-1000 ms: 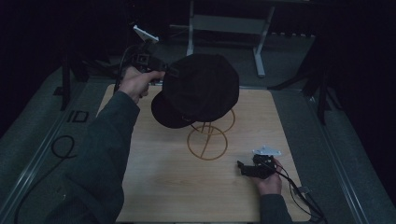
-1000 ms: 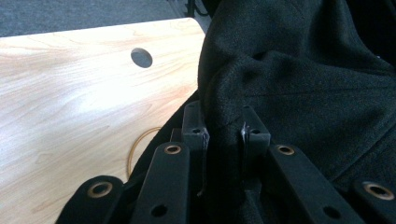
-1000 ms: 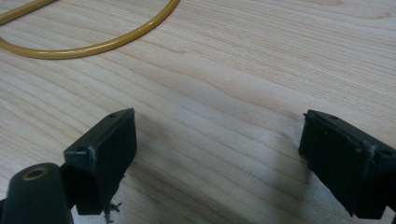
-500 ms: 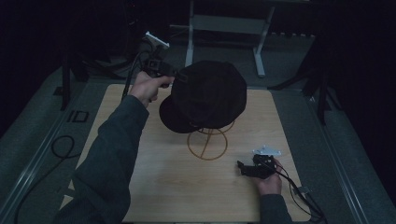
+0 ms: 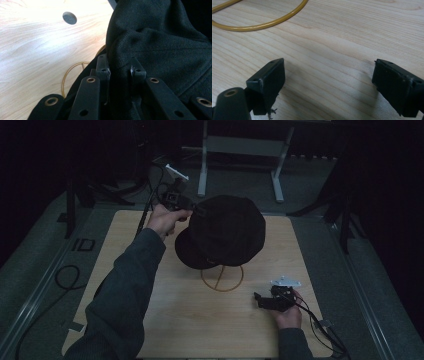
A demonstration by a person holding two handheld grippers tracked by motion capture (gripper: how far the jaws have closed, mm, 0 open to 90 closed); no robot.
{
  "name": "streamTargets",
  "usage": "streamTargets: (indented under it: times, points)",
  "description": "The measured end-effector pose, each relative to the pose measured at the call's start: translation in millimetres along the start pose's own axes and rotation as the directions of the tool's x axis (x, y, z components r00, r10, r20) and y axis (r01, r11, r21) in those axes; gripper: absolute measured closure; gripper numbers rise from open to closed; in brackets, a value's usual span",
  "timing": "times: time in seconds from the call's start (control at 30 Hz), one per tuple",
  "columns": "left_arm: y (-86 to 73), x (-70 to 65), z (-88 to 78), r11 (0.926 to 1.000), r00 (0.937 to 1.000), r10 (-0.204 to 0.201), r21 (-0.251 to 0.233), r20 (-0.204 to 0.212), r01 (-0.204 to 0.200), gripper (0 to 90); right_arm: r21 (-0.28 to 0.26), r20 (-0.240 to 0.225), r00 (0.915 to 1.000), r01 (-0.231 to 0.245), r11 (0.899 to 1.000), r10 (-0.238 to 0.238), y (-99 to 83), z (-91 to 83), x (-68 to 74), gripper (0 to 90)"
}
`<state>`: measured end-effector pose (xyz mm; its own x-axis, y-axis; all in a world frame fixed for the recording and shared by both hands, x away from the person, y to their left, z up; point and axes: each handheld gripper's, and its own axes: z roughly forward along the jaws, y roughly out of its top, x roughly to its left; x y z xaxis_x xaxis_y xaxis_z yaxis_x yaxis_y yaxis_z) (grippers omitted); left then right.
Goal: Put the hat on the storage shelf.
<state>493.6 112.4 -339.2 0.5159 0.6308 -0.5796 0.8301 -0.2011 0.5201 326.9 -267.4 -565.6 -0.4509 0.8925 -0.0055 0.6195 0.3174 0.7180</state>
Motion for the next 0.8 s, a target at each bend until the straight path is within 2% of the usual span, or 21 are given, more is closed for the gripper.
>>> streamTargets:
  times: [0.17, 0.37, 0.5, 0.8]
  points:
    - [-5.5, 8.8, 8.3, 0.9999, 0.9999, -0.016, 0.005, 0.005, 0.016, 74.2, 0.0, 0.0, 1.0, 0.001, 1.0, -0.001, 0.0, 0.0, -0.1, 11.3]
    - [-7.6, 11.4, 14.5, 0.9999, 0.9998, -0.006, 0.014, 0.017, 0.006, 70.6, 0.0, 0.0, 1.0, 0.001, 1.0, -0.001, 0.0, 0.0, 0.0, 11.3]
    - [-8.1, 13.9, 16.6, 0.9997, 0.9996, -0.02, 0.013, 0.02, 0.02, 68.9, 0.0, 0.0, 1.0, 0.0, 1.0, 0.0, 0.0, 0.0, 0.0, 11.3]
    - [-9.6, 18.3, 20.2, 0.9998, 0.9998, -0.018, 0.014, -0.006, 0.018, 54.5, -0.001, 0.0, 1.0, 0.0, 1.0, 0.0, -0.1, 0.0, 0.0, 11.3]
